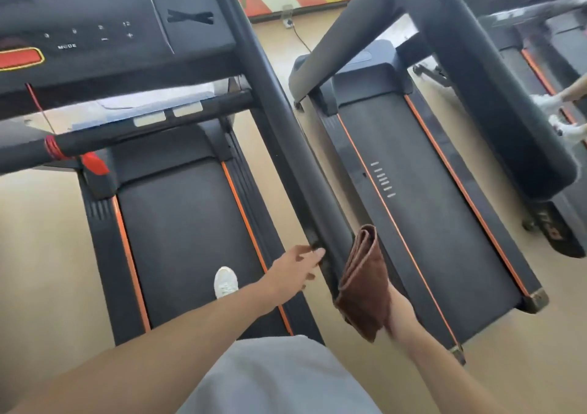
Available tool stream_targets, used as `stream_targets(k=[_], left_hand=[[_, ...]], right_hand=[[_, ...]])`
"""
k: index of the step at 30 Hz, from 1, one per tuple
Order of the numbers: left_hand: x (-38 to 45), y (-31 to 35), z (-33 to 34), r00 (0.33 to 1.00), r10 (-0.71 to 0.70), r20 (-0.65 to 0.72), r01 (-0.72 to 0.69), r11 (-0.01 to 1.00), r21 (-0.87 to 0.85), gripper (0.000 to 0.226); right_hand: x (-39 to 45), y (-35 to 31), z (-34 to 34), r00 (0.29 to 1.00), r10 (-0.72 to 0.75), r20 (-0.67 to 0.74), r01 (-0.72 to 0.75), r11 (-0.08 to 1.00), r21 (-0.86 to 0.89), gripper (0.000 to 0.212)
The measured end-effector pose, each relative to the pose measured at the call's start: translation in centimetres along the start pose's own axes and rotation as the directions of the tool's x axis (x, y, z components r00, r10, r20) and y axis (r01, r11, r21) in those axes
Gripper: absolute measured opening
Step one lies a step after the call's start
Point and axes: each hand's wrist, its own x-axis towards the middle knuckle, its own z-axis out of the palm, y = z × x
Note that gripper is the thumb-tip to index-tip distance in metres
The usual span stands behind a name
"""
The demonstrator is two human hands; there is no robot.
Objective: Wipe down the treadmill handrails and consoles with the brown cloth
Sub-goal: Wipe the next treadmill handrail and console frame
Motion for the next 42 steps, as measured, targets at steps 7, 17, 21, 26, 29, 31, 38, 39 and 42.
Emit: stream_targets(k=[7, 17, 21, 26, 29, 31, 38, 39, 42], left_hand=[[-4.1, -2.2, 5.3, 0.999, 0.053, 0.007, -0.050, 0.978, -0.201, 0.031], [-4.5, 1.3, 0.4, 0.925, 0.232, -0.301, -0.314, 0.913, -0.261, 0.019], [-2.5, 5.0, -6.1, 0.868, 0.247, -0.431, -0.346, 0.923, -0.167, 0.029], [0.7, 9.9, -14.6, 0.826, 0.376, -0.420, -0.407, 0.913, 0.016, 0.033], [2.1, 13.6, -18.7, 0.760, 0.541, -0.360, -0.496, 0.841, 0.216, 0.039], [3.1, 16.2, -21.1, 0.682, 0.634, -0.365, -0.525, 0.772, 0.359, 0.035], [5.4, 22.8, -27.7, 0.395, 0.681, -0.616, -0.604, 0.698, 0.384, 0.036], [5.7, 23.5, -28.6, 0.388, 0.695, -0.606, -0.601, 0.689, 0.405, 0.037], [6.9, 26.0, -31.4, 0.379, 0.710, -0.593, -0.566, 0.685, 0.458, 0.046]], right_hand=[[-4.9, 2.3, 0.8, 0.925, -0.381, 0.002, 0.381, 0.923, -0.048, 0.020], [-0.4, -5.6, 4.9, 0.805, -0.578, 0.135, 0.576, 0.704, -0.415, 0.053], [3.0, -13.1, 10.9, 0.778, -0.612, 0.140, 0.571, 0.596, -0.564, 0.060], [6.4, -21.2, 17.2, 0.714, -0.692, 0.109, 0.552, 0.461, -0.695, 0.066], [8.4, -25.3, 20.1, 0.622, -0.767, 0.154, 0.617, 0.360, -0.700, 0.056], [9.5, -28.3, 22.2, 0.550, -0.818, 0.166, 0.655, 0.299, -0.694, 0.050], [15.0, -39.4, 31.1, 0.539, -0.777, 0.325, 0.603, 0.087, -0.793, 0.062], [15.6, -40.8, 32.6, 0.554, -0.764, 0.332, 0.564, 0.051, -0.824, 0.069], [16.4, -43.8, 36.4, 0.577, -0.755, 0.312, 0.493, 0.018, -0.870, 0.078]])
